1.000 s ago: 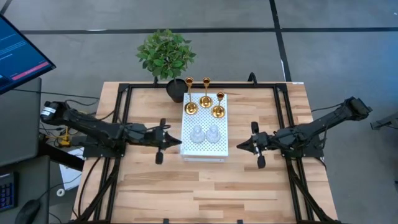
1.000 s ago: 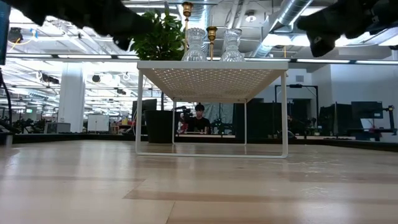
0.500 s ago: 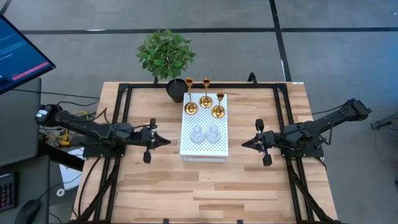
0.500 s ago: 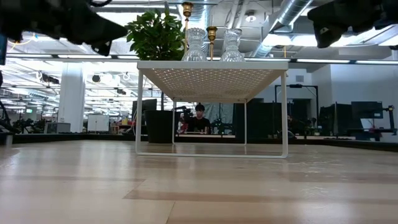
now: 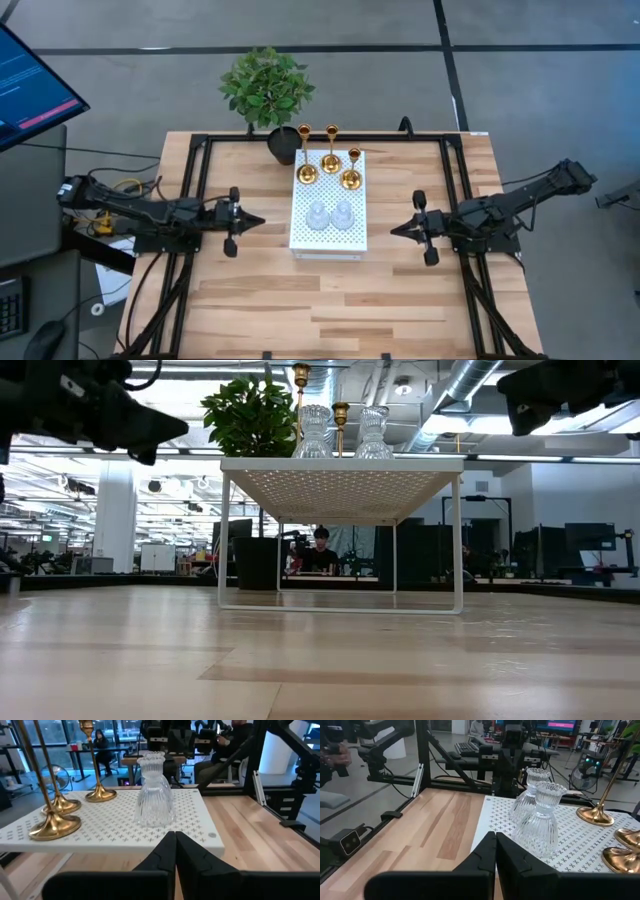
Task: Pick & Place candle stick holders
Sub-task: Return to Home Position
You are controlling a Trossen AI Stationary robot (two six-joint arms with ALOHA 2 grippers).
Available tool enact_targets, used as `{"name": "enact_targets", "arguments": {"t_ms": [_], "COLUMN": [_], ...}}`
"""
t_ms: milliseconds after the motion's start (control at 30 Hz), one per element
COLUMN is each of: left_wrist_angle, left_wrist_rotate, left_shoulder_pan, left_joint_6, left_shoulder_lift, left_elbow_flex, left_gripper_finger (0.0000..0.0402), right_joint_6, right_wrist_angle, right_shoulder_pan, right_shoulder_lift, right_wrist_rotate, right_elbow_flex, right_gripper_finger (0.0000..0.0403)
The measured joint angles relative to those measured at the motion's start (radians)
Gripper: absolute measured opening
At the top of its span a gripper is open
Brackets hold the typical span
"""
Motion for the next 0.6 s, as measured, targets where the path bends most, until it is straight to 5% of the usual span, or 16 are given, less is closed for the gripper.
{"name": "enact_targets", "arguments": {"t_ms": [600], "left_wrist_angle": [-0.036], "left_wrist_rotate": [-0.002], "left_shoulder_pan": [0.000], "left_joint_6": [-0.024], "left_shoulder_lift": [-0.088], "left_elbow_flex": [-0.108], "left_gripper_finger": [0.0004], "right_joint_6": [0.002], "right_wrist_angle": [-0.019], "right_shoulder_pan": [0.001], "right_shoulder_lift": [-0.154], "right_wrist_rotate": [0.000], "right_elbow_flex": [-0.071], "right_gripper_finger": [0.0000]}}
